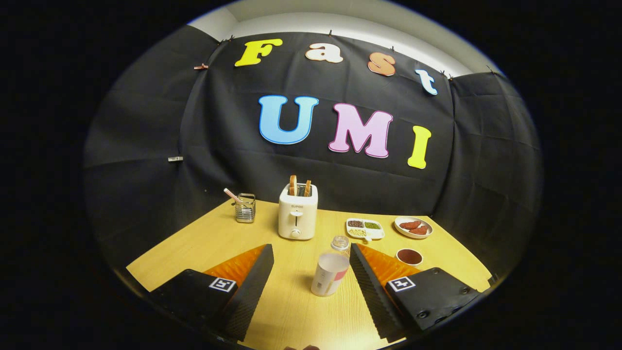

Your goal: Take the bottle from table, then pour the juice into the cup, finally place the bottle on the coaster

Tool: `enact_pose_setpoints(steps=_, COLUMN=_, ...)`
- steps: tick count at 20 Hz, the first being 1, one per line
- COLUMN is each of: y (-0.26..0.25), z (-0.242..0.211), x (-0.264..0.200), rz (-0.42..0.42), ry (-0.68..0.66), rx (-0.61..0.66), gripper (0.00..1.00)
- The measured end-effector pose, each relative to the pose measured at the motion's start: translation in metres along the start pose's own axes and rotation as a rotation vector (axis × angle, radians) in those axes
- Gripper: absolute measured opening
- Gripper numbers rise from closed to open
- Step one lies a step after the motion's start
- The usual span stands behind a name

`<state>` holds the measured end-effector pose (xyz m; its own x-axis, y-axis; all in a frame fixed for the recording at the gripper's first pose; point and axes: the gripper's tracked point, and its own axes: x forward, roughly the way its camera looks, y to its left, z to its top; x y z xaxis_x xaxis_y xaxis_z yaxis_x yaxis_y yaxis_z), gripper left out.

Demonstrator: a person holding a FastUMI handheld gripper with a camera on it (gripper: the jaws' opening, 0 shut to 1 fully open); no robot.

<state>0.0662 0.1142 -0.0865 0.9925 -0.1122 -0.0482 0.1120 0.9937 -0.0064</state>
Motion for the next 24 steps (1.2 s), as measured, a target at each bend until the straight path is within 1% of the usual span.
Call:
enact_pose_setpoints(steps=8, y=-0.01, z=-0.041, x=0.04, rz=-0.044, ry=0.031, rx=-0.013, gripper=0.97)
enact_pose_setpoints(steps=15, y=-0.018, z=-0.078, x=0.075, rz=-0.075, ry=0.072, rx=0.011, gripper=0.97)
enact_pose_setpoints(steps=20, y=-0.029, z=-0.096, x=0.096, rz=-0.108, ry=0.094, rx=0.024, gripper=0.97)
enact_pose_setpoints(steps=24, y=-0.034, z=-0.104, x=0.115, rz=-0.12, ry=0.098, rx=0.035, gripper=0.97)
